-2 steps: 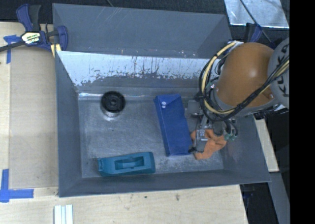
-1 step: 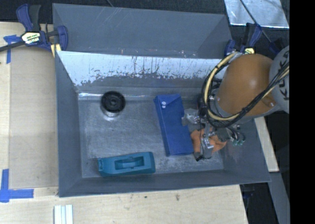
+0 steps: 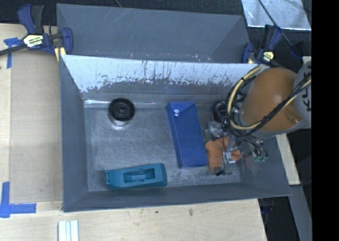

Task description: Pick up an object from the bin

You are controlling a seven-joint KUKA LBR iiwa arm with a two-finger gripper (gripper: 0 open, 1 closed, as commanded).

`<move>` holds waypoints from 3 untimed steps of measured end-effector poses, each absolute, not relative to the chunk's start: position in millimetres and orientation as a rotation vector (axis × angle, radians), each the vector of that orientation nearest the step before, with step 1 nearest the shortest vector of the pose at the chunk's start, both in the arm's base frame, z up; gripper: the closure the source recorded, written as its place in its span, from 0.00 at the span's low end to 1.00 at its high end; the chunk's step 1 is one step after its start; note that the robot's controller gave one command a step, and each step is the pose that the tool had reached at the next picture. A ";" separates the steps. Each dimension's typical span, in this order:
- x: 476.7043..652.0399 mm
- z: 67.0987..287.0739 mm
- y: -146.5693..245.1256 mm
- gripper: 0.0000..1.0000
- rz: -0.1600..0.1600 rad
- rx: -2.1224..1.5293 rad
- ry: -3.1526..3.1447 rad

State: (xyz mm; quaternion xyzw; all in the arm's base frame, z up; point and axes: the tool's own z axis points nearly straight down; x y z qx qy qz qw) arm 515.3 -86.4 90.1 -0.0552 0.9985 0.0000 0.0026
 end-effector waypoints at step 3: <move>512.6 76.7 -116.6 1.00 0.000 0.084 3.139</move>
Offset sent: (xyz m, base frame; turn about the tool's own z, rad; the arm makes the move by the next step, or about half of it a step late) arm -0.0035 -0.0296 -0.0138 0.1638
